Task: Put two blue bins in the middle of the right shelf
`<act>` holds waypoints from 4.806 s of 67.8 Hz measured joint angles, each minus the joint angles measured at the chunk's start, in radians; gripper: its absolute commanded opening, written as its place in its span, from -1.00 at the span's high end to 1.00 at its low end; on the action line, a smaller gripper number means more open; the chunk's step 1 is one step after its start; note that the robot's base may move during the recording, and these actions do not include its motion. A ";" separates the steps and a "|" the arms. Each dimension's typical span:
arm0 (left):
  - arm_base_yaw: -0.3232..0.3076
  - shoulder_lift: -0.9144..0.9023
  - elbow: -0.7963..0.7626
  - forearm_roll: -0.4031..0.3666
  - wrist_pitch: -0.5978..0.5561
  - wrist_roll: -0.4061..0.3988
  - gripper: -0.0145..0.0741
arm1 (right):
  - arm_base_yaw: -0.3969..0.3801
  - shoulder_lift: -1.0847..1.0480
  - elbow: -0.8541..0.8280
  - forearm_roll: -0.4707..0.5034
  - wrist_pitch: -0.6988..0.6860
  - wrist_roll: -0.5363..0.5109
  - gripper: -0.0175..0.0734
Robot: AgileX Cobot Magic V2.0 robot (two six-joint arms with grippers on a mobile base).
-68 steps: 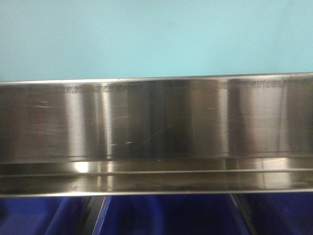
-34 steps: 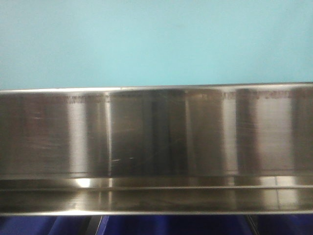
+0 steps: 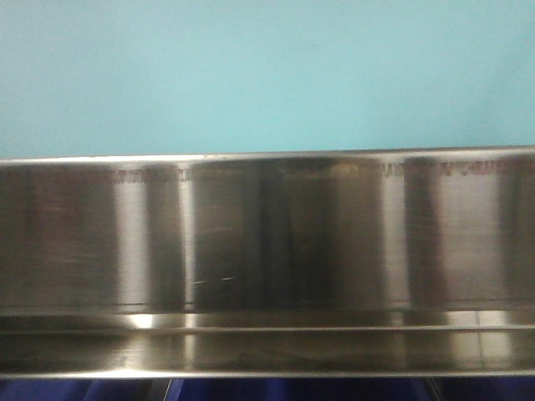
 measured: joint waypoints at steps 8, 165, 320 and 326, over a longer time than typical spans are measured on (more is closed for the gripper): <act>0.000 0.000 0.000 0.000 0.000 0.000 0.92 | 0.000 0.000 0.000 0.000 0.000 0.000 0.97; 0.000 -0.204 0.371 -0.196 0.081 -0.047 0.92 | 0.122 -0.146 0.228 0.085 0.152 0.049 0.97; 0.000 -0.094 0.462 -0.233 0.061 -0.075 0.15 | 0.059 -0.104 0.425 0.110 0.081 0.092 0.08; 0.000 -0.094 0.462 -0.237 0.059 -0.075 -0.01 | 0.059 -0.104 0.425 0.110 0.081 0.092 0.02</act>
